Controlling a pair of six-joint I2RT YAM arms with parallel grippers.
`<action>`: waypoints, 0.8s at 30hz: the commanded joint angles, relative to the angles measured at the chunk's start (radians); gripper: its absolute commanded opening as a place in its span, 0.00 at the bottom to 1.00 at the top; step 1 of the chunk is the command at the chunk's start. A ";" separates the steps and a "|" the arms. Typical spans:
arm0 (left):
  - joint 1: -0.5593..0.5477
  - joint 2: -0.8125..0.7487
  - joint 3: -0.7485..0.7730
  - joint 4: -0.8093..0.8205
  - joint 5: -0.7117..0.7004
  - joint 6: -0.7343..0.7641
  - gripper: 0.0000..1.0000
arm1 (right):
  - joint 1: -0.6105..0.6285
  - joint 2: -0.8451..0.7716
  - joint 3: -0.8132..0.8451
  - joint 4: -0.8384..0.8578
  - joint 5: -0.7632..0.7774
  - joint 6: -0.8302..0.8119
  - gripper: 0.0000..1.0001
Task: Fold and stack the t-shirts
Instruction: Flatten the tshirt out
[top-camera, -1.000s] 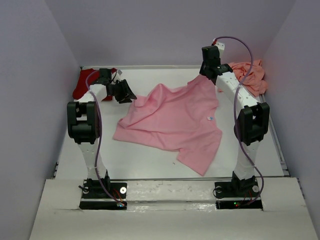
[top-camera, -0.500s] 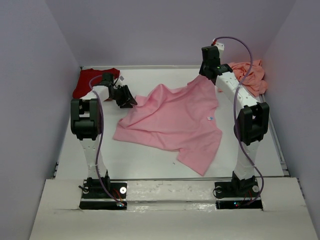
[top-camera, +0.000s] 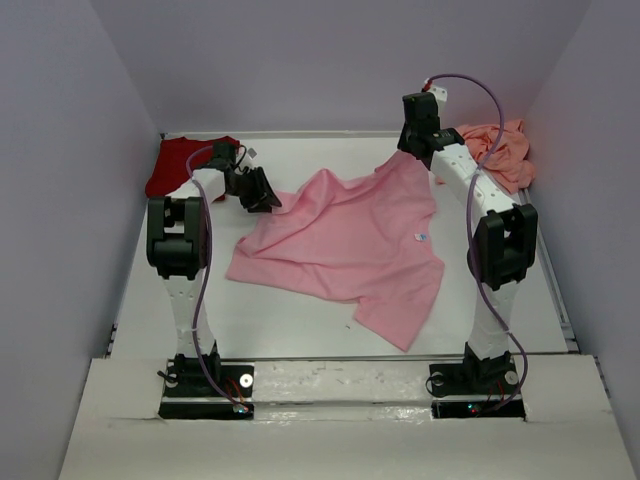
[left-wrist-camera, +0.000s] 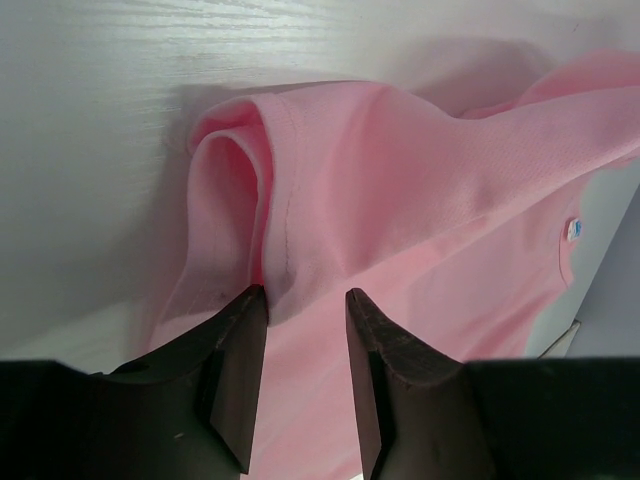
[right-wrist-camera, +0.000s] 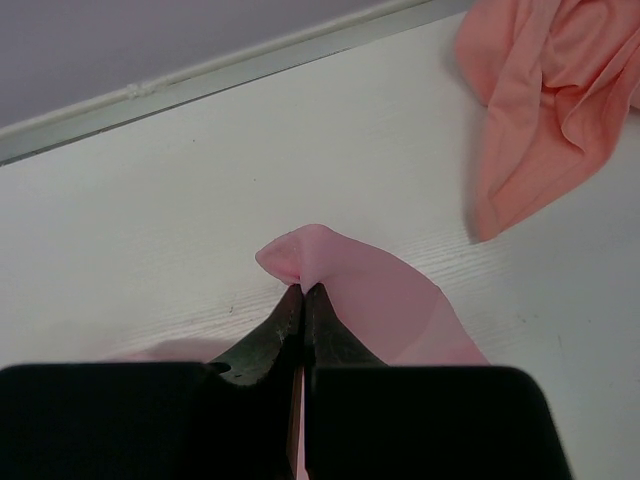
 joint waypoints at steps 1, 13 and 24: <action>-0.018 -0.001 0.031 -0.009 0.017 -0.016 0.44 | -0.001 0.012 0.047 0.061 0.003 0.005 0.00; -0.023 -0.007 0.037 -0.031 -0.022 -0.028 0.00 | -0.011 0.009 0.046 0.060 0.006 0.008 0.00; 0.011 -0.111 0.118 -0.006 -0.111 -0.048 0.00 | -0.038 -0.032 0.009 0.061 0.026 0.010 0.00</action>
